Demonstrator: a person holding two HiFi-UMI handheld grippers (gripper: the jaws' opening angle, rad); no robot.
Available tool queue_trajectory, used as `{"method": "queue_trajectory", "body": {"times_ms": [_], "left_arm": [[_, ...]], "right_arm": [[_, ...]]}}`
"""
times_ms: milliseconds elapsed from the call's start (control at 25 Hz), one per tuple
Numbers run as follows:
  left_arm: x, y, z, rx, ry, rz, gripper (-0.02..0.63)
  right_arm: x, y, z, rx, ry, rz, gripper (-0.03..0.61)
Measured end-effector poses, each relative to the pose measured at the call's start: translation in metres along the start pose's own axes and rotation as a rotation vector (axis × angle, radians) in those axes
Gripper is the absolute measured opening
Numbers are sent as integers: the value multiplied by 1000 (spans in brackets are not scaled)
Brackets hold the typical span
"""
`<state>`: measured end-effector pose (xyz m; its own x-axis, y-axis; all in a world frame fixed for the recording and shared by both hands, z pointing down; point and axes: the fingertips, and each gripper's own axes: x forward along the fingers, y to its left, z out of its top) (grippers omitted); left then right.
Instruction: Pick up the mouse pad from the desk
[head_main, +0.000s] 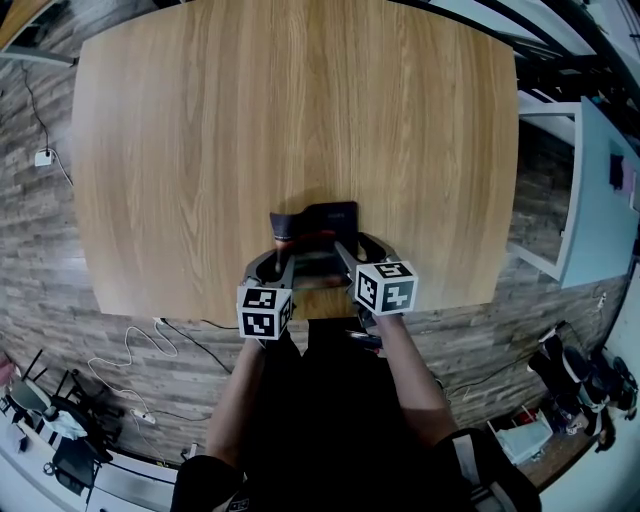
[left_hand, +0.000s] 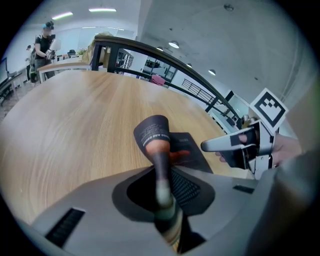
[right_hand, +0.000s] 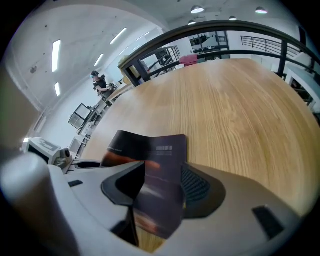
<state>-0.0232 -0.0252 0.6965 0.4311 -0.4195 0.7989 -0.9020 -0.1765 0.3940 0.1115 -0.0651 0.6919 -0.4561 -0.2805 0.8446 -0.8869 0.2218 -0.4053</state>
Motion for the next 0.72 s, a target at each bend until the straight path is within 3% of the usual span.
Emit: {"method": "queue_trajectory", "body": {"times_ms": [440,720], "left_arm": [[-17,-8,14,9,-46,40,84],[-30,1,36,-18,-117,72,69]], "right_arm": [[-5,9,19,-48,-21,68,227],[-10,22,30,-95,-43,102,224]]}}
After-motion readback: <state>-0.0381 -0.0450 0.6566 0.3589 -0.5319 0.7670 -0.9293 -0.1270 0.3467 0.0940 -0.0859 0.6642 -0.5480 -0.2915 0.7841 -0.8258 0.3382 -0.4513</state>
